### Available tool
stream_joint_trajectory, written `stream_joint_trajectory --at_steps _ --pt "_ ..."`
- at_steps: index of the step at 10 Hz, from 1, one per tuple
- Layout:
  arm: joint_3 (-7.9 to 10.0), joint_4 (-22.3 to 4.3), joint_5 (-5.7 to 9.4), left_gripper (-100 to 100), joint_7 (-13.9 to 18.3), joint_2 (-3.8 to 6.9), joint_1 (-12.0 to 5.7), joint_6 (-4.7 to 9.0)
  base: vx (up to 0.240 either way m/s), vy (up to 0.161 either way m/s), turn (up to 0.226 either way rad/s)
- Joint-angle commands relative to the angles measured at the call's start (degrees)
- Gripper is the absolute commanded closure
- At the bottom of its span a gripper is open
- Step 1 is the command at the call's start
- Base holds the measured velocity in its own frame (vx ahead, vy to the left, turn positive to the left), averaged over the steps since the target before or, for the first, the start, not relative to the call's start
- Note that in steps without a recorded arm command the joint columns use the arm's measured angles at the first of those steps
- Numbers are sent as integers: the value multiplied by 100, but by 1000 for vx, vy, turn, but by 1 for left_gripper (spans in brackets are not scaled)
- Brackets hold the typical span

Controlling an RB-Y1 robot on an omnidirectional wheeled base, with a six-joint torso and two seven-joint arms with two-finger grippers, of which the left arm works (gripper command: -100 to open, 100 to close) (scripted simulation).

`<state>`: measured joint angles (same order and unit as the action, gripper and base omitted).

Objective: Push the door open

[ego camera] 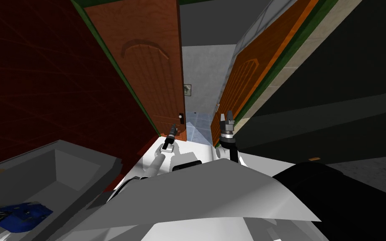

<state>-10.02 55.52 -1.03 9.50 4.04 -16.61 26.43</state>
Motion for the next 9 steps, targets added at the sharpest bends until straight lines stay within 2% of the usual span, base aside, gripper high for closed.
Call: stream_joint_trajectory --at_steps 1,4,6,9 --pt "-39 -175 -16 -100 18 -22 -129 -26 91 63 -21" --pt "-102 -530 -40 -100 51 -60 -358 -18 92 50 -17" --pt "-174 -933 -67 -100 88 -111 -617 -9 147 85 -30" --pt "-229 -1248 -89 -100 117 -159 -820 -2 114 69 -16"
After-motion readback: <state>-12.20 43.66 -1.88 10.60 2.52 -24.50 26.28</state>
